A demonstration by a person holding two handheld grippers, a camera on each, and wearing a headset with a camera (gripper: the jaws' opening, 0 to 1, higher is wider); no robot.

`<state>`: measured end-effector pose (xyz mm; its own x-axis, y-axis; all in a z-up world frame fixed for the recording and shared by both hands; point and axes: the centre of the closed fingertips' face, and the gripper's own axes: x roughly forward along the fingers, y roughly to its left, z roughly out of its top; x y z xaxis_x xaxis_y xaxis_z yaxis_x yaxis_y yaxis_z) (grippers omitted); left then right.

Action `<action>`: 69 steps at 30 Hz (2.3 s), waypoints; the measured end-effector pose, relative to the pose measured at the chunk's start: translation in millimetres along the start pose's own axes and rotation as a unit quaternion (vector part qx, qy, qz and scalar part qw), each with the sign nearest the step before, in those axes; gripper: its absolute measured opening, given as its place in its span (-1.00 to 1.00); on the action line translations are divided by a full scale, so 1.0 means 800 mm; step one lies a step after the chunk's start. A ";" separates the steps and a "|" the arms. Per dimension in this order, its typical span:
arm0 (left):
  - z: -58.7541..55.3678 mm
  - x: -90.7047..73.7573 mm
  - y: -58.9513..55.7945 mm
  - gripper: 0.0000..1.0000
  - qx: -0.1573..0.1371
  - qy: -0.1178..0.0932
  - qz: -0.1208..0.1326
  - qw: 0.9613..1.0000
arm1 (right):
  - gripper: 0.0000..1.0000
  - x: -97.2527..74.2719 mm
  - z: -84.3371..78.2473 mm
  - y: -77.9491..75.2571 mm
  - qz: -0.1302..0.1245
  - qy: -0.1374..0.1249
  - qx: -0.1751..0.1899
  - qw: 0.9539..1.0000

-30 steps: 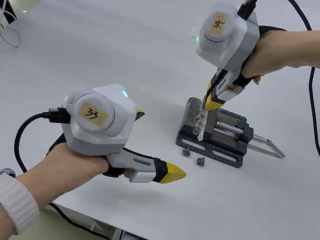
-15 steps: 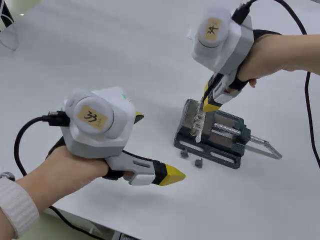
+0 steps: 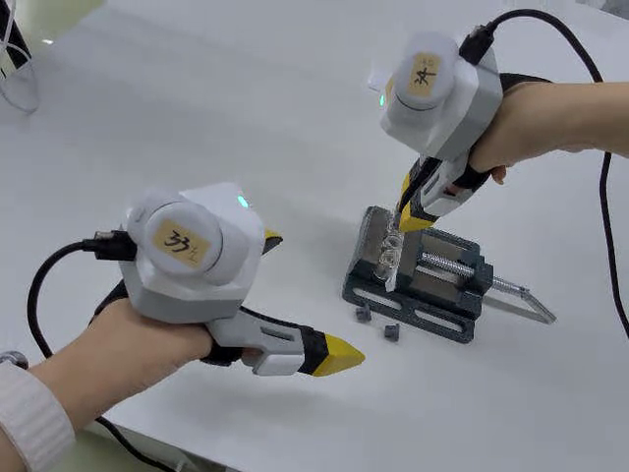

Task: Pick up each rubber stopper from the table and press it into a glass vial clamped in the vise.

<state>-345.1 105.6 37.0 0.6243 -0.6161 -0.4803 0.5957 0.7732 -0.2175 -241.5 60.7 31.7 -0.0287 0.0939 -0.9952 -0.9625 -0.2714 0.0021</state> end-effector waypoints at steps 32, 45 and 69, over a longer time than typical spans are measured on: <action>0.006 -0.001 0.006 0.81 0.004 0.004 0.003 1.000 | -1.00 -0.019 0.000 0.004 0.044 -0.061 0.034 0.997; -0.002 0.002 0.007 0.81 -0.003 0.007 0.002 1.000 | -1.00 -0.009 0.000 0.002 0.051 -0.055 0.031 0.997; -0.008 0.017 0.014 0.80 -0.024 0.005 -0.002 1.000 | -1.00 -0.004 0.000 0.004 0.057 -0.019 0.007 0.998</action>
<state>-333.0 106.8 22.6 0.6169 -0.6182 -0.4871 0.5729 0.7771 -0.2605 -244.3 59.7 34.9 -0.1486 0.0985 -0.9840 -0.9562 -0.2681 0.1176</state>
